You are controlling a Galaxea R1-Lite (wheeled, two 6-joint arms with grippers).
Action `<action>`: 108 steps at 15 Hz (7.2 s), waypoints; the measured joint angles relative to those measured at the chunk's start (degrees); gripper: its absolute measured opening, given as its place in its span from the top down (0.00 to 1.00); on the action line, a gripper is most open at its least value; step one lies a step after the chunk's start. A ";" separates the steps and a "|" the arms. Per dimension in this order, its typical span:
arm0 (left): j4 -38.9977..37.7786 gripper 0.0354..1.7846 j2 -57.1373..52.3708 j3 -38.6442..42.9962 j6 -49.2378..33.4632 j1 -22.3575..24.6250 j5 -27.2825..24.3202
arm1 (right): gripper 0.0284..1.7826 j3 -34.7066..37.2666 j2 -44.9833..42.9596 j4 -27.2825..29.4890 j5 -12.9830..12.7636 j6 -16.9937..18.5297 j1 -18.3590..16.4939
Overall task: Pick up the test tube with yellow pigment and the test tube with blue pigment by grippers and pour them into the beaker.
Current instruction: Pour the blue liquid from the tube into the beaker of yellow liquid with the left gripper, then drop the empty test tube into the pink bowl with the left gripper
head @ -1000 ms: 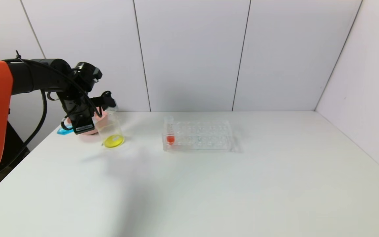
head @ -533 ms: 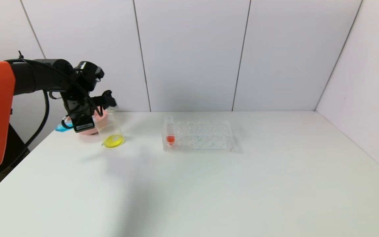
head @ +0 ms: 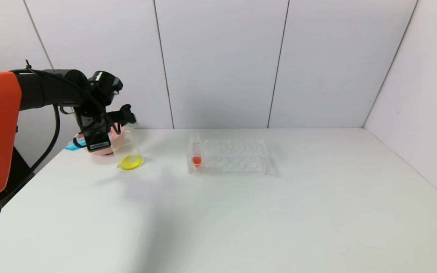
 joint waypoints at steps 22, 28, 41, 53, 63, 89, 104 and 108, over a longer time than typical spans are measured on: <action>0.05 0.74 -0.38 0.00 0.04 -0.41 0.16 | 0.00 0.00 0.00 -0.02 0.01 0.00 0.00; 0.07 0.74 -0.33 0.00 2.45 -0.62 3.58 | 0.00 0.00 0.00 0.00 -0.02 0.00 0.00; -0.02 0.74 -0.30 0.00 4.85 -0.99 3.05 | 0.00 0.00 0.00 0.06 -0.02 0.10 0.00; -0.37 0.74 -0.33 0.00 5.32 -1.32 3.44 | 0.00 0.00 0.00 0.06 -0.05 0.16 0.00; -0.56 0.74 -0.07 0.00 9.68 -1.43 6.41 | 0.00 0.00 0.00 0.06 -0.07 0.16 0.00; -3.72 0.74 0.09 0.00 17.03 -2.45 10.01 | 0.00 0.00 0.00 0.06 -0.07 0.16 -0.02; -6.25 0.74 -2.56 1.18 -1.24 -2.39 -1.46 | 0.00 0.00 0.00 0.06 -0.05 0.18 0.00; -10.90 0.74 -5.45 2.17 -27.23 -0.68 -13.02 | 0.00 0.00 0.00 0.06 -0.07 0.16 0.00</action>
